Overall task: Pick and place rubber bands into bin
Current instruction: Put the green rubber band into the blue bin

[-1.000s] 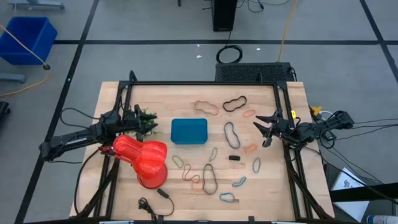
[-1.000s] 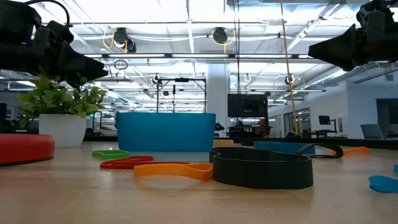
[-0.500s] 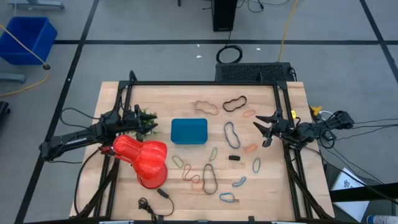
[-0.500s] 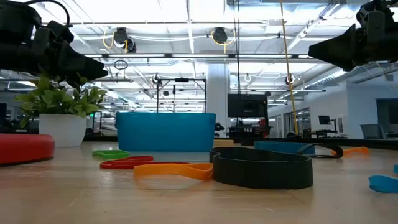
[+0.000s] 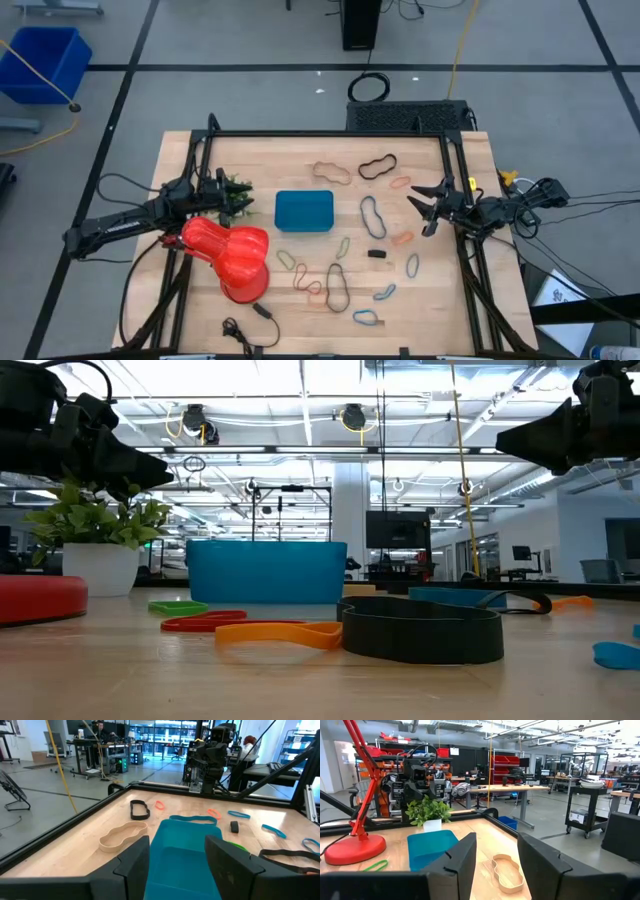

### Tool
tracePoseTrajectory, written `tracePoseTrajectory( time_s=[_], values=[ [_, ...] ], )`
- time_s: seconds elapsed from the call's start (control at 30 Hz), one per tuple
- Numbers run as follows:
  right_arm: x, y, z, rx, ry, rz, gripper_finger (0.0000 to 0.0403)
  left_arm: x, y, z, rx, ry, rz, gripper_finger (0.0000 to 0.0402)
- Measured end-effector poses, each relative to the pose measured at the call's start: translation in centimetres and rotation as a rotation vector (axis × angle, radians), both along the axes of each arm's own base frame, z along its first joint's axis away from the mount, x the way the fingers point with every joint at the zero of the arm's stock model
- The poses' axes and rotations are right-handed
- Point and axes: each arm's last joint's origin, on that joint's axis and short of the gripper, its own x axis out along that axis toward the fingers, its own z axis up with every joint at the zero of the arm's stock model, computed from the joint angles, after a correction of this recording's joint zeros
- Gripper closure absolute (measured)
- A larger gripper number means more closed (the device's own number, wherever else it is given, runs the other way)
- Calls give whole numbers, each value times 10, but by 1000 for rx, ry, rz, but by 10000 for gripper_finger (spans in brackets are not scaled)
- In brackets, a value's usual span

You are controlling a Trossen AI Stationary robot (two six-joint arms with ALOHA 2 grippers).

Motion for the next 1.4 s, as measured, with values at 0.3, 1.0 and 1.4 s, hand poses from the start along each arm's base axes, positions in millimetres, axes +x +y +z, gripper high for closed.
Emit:
tracePoseTrajectory(
  time_s=[0.3, 1.0, 1.4],
  values=[
    [0, 0, 0, 8, -8, 0, 261, 0, 0, 0, 0, 0, 0, 206],
    [-1, 0, 4, 40, -55, 0, 261, 0, 0, 0, 0, 1, 0, 206],
    [1, 0, -4, 47, 11, 6, 261, 0, 0, 0, 0, 0, 0, 206]
  ],
)
